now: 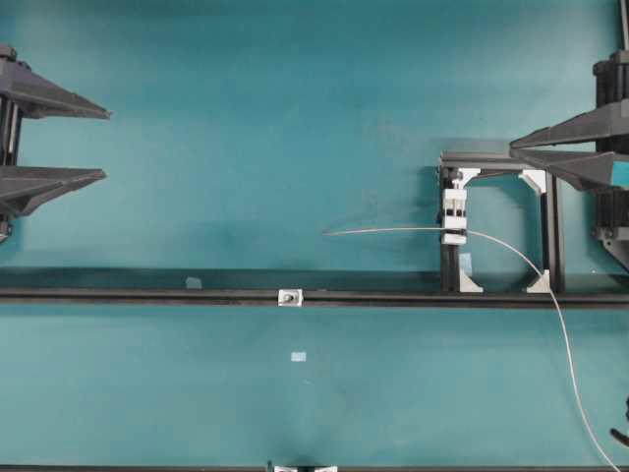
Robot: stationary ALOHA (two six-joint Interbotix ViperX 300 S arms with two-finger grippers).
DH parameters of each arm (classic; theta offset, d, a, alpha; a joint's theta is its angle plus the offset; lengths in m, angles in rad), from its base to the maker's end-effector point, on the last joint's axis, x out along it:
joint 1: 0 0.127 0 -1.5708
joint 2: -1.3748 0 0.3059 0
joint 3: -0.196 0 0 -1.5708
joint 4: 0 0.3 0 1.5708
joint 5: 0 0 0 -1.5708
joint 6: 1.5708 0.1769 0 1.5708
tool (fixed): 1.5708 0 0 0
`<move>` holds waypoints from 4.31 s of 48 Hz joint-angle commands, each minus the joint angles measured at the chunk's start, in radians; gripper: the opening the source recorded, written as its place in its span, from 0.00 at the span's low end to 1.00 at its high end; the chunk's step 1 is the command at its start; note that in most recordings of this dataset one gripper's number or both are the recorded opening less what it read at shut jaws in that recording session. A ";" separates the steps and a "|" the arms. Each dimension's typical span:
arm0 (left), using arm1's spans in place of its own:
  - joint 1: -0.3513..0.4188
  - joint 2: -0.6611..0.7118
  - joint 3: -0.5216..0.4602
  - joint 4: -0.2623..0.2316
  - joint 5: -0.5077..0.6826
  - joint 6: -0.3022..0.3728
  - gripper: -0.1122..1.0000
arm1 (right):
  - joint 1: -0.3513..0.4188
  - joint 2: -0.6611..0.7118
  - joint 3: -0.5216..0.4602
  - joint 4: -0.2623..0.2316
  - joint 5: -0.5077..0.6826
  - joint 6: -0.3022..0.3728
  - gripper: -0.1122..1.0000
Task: Insert the wire through the hole in the metal fitting marked with a red label. (retake)
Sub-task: 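Move the right gripper down over the grey wire near the clamp, then close the right gripper on the wire end and lift it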
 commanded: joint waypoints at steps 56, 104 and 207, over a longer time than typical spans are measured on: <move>0.000 0.209 0.037 -0.029 -0.009 -0.002 0.69 | -0.025 0.272 -0.002 0.003 -0.005 0.103 0.76; 0.000 0.598 -0.028 -0.028 -0.114 0.006 0.70 | 0.006 0.693 -0.129 0.003 -0.005 0.183 0.75; 0.005 0.618 -0.015 -0.029 -0.114 0.005 0.69 | 0.015 1.031 -0.270 0.003 -0.071 0.225 0.72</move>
